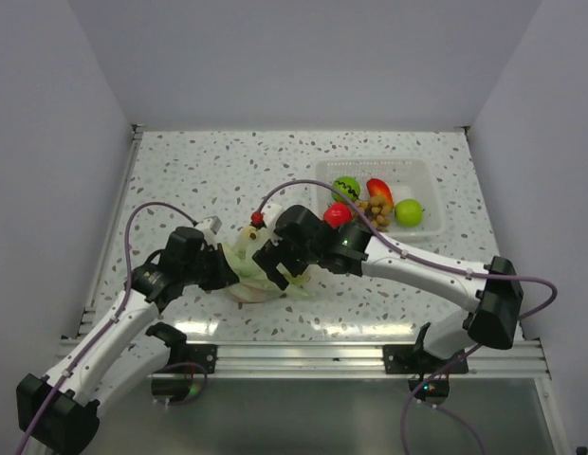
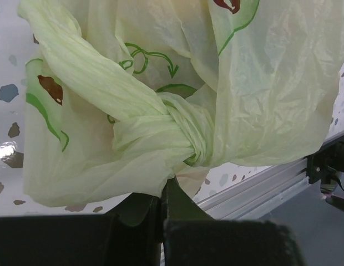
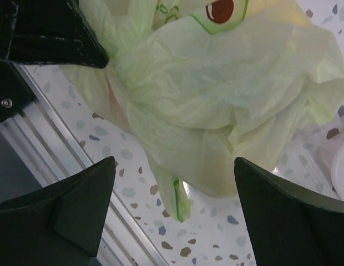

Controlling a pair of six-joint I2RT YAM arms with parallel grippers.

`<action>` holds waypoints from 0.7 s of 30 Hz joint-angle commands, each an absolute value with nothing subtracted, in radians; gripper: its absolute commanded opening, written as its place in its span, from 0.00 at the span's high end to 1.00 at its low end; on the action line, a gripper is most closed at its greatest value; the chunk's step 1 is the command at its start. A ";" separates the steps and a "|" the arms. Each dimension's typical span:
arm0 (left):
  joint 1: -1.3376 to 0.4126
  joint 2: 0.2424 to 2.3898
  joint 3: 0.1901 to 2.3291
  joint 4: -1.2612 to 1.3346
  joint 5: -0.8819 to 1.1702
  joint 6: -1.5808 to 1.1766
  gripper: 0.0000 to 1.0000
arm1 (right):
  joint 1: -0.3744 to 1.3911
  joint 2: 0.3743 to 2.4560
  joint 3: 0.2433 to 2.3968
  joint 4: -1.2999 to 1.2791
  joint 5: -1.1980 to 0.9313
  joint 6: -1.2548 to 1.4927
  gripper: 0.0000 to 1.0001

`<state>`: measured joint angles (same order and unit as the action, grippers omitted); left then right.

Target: Untie the knot of the plastic bag and take out the fruit

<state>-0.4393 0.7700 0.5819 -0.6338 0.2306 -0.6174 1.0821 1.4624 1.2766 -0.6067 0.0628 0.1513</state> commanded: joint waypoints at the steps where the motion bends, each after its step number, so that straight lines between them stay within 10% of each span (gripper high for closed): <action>1: -0.442 0.765 0.643 -0.689 0.183 -0.572 1.00 | 1.086 1.517 1.362 -0.514 0.103 0.064 0.09; 10: -0.440 0.735 0.646 -0.672 0.157 -0.583 1.00 | 1.092 1.687 1.411 -0.433 0.083 0.046 0.16; 14: -0.440 0.723 0.655 -0.680 0.109 -0.587 1.00 | 1.089 1.703 1.364 -0.405 0.120 0.071 0.45; 17: -0.440 0.719 0.666 -0.686 0.077 -0.612 1.00 | 1.072 1.646 1.315 -0.385 0.129 0.090 0.96; 21: -0.437 0.727 0.679 -0.724 -0.077 -0.647 1.00 | 1.011 1.460 1.226 -0.358 0.179 0.165 1.00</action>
<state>-0.4400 0.7292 0.6277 -0.6785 0.0803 -0.6228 1.0691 1.6279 1.2705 -0.3939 0.1005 0.1081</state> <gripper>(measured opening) 0.019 0.013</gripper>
